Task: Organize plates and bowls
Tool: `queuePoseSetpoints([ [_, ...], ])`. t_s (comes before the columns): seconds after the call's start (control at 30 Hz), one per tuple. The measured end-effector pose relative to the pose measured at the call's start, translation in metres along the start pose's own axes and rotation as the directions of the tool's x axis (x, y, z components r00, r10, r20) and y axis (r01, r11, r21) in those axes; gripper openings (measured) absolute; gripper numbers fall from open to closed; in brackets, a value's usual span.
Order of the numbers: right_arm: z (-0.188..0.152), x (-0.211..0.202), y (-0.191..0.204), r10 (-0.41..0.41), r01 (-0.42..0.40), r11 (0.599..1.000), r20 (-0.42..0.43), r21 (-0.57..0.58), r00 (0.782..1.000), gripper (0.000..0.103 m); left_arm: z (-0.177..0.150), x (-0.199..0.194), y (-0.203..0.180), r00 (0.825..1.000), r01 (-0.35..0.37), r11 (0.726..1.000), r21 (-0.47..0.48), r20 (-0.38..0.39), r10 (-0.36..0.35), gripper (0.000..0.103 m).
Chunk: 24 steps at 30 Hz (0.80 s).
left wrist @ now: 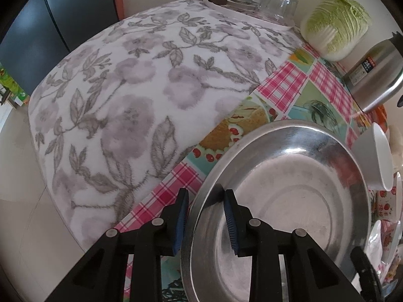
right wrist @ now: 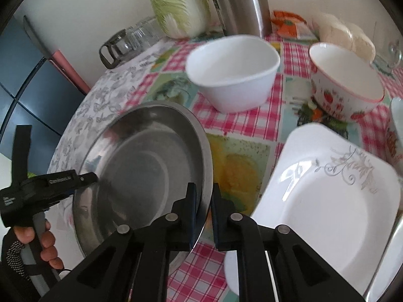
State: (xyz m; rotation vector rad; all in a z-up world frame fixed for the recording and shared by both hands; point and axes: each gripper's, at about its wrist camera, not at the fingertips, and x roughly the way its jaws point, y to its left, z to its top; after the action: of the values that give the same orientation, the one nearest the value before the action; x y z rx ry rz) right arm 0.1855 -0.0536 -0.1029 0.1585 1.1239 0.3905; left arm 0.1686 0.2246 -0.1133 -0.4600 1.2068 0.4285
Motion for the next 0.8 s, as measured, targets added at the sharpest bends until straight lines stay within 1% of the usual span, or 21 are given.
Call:
queuePoseSetpoints([
  [0.13,0.001,-0.014,0.003,-0.005,0.006,1.000,0.028,-0.020,1.000,0.011,-0.003,-0.011,-0.003,1.000,0.021,1.000,0.017,0.023,-0.021,0.031],
  [0.37,0.002,-0.043,-0.005,-0.005,0.007,1.000,0.077,-0.018,0.997,0.012,-0.009,-0.038,-0.024,0.995,0.037,0.997,0.071,0.089,-0.043,0.031],
  [0.57,-0.003,-0.075,-0.031,-0.013,0.012,1.000,0.118,0.010,0.993,0.012,-0.020,-0.067,-0.056,0.986,0.052,0.990,0.131,0.149,-0.072,0.029],
  [0.8,-0.017,-0.113,-0.071,-0.033,0.023,0.998,0.165,0.063,0.986,0.012,-0.041,-0.098,-0.098,0.970,0.102,0.974,0.204,0.198,-0.143,0.029],
])
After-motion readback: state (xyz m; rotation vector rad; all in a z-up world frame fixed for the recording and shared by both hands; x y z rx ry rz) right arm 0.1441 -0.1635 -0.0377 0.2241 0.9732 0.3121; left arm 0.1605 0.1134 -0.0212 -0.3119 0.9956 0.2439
